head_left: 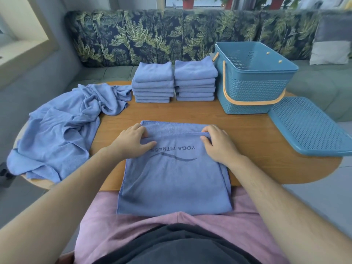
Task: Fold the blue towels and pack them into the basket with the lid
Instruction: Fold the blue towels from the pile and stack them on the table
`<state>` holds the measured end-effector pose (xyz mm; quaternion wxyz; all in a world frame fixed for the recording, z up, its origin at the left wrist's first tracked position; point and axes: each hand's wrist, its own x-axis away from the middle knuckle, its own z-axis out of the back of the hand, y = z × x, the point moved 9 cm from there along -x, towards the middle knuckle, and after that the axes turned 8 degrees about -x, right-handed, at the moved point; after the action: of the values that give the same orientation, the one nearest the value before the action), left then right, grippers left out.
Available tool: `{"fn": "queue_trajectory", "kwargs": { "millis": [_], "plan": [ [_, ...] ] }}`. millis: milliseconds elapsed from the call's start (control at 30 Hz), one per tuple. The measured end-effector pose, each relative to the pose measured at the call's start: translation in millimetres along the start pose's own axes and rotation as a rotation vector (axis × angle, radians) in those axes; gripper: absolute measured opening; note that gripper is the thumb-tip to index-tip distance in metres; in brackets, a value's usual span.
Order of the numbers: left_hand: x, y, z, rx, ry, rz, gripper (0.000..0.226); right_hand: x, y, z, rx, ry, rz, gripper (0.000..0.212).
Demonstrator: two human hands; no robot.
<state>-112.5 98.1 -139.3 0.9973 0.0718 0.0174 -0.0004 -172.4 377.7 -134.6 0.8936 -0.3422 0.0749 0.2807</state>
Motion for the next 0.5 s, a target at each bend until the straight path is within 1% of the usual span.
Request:
{"fn": "queue_trajectory", "kwargs": {
  "millis": [67, 167, 300, 433, 500],
  "plan": [
    [-1.3, -5.8, -1.1, 0.02, -0.057, -0.026, 0.038, 1.1, 17.5, 9.6, -0.086, 0.011, -0.068, 0.007],
    [-4.1, -6.5, 2.9, 0.018, -0.076, -0.057, 0.039, 3.8, 32.7, 16.1, -0.152, 0.066, -0.108, 0.011],
    [-6.8, -3.2, 10.7, 0.019, -0.036, -0.071, 0.025, 3.9, 35.2, 17.3, -0.163, 0.1, -0.159, 0.014],
    [-13.9, -9.7, 21.2, 0.037, 0.052, -0.01, 0.028, -9.2, 44.8, 25.1, -0.12, 0.13, -0.249, 0.016],
    [-22.0, -13.9, 21.1, 0.071, 0.082, 0.03, 0.025, -16.9, 49.4, 23.8, -0.078, 0.144, -0.287, 0.017]
  ]
}}
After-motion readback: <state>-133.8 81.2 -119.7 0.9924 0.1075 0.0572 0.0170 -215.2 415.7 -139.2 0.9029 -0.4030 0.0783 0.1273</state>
